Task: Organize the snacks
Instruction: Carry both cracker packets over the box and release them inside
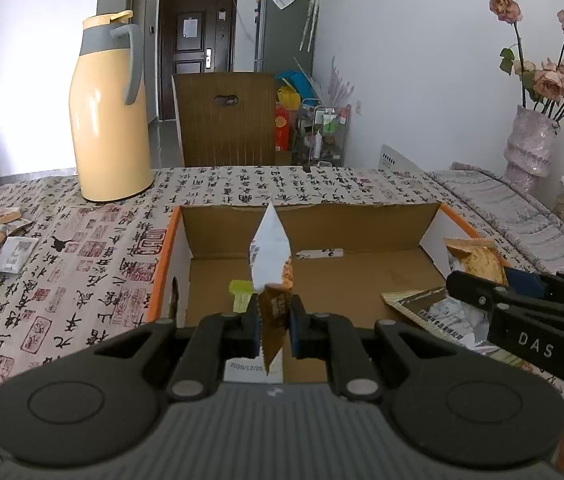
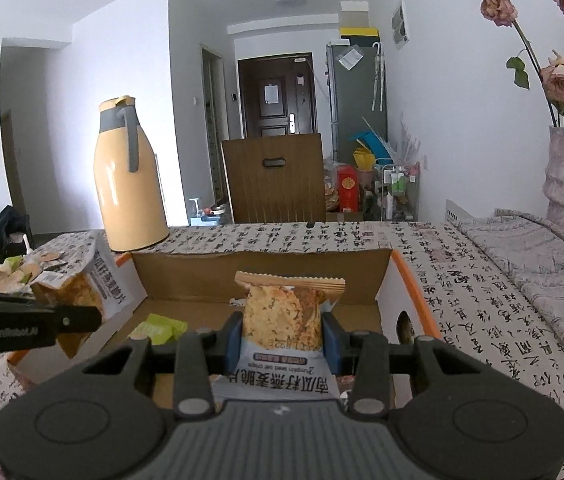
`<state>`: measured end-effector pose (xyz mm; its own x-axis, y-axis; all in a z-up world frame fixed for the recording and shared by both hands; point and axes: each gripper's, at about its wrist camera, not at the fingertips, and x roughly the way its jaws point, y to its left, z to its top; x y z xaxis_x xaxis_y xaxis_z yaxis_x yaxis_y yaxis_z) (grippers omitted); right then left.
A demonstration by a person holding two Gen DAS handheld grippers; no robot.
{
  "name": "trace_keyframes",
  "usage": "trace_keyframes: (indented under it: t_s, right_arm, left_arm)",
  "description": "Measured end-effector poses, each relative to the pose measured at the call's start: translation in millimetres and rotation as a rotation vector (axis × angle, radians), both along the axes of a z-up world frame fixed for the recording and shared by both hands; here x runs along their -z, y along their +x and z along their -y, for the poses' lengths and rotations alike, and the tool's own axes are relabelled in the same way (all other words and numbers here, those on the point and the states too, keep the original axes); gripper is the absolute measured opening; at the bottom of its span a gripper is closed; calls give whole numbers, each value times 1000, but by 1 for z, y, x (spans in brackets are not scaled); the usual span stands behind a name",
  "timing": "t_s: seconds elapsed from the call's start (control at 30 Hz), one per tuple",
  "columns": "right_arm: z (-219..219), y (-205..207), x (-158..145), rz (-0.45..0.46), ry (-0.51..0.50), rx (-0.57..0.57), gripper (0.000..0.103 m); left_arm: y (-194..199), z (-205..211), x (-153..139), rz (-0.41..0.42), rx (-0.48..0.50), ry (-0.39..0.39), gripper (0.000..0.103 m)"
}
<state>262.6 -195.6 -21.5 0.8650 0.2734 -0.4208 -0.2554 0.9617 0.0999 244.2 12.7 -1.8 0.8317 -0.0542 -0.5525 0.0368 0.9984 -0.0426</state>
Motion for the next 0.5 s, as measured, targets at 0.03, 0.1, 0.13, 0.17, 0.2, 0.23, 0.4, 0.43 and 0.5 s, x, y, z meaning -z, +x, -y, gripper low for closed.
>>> trace_keyframes:
  t_s: [0.03, 0.1, 0.13, 0.17, 0.2, 0.23, 0.4, 0.43, 0.5]
  right_arm:
    - [0, 0, 1, -3, -1, -1, 40]
    - [0, 1, 2, -8, -2, -3, 41]
    - [0, 1, 2, -9, 1, -6, 41]
    - [0, 1, 2, -10, 7, -7, 41]
    - [1, 0, 2, -8, 11, -6, 44]
    - [2, 0, 1, -8, 14, -6, 49]
    - [5, -5, -1, 16, 26, 25, 87]
    - [6, -5, 0, 17, 29, 31, 89]
    - [7, -6, 1, 15, 30, 43, 100]
  left_arm:
    - [0, 1, 1, -1, -1, 5, 13]
    - [0, 1, 2, -2, -1, 5, 14]
    - [1, 0, 1, -2, -3, 4, 14]
    - [0, -1, 1, -1, -6, -3, 14]
    - [1, -2, 0, 0, -14, -6, 17]
    - [0, -3, 0, 1, -24, -6, 20]
    - [-4, -2, -2, 25, -33, 1, 52]
    - [-5, -1, -2, 31, -33, 5, 58]
    - [-9, 1, -4, 50, -38, 17, 76]
